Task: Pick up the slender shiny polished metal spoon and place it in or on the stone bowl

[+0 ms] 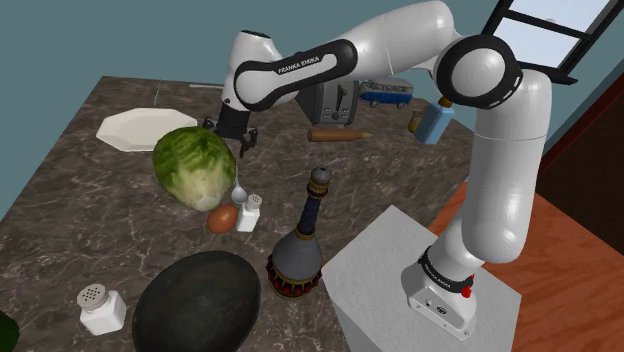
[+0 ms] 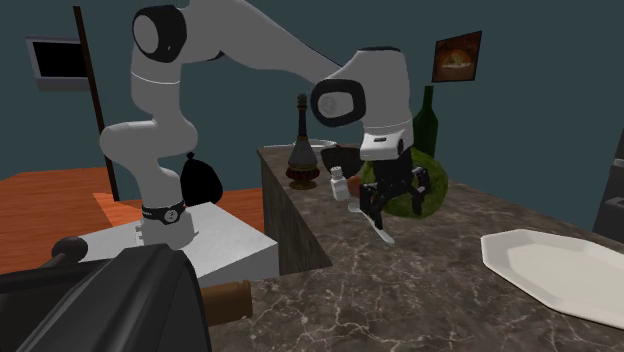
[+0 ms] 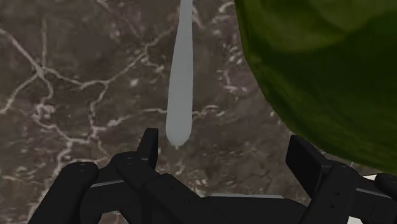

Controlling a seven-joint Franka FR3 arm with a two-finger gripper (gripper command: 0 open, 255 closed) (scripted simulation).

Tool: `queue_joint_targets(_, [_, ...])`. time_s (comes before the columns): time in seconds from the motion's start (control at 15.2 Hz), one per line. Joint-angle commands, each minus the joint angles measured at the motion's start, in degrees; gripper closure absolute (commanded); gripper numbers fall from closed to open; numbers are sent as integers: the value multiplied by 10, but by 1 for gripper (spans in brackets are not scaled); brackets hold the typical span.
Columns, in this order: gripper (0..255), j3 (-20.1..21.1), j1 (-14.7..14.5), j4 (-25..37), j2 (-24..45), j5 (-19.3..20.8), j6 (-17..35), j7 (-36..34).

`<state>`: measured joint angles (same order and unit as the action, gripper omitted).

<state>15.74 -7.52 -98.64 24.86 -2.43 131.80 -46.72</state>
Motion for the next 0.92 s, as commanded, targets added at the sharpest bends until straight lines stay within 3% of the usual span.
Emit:
queue_joint_targets(0.0, [0, 3, -4, -10, 3, 1, -76, -1])
queue_joint_targets(0.33, [0, 3, -4, -10, 3, 1, -76, -1])
queue_joint_targets(0.4, [255, 3, -4, -9, 3, 1, -76, -2])
queue_joint_targets(0.86, [255, 3, -4, -10, 3, 1, -76, -1])
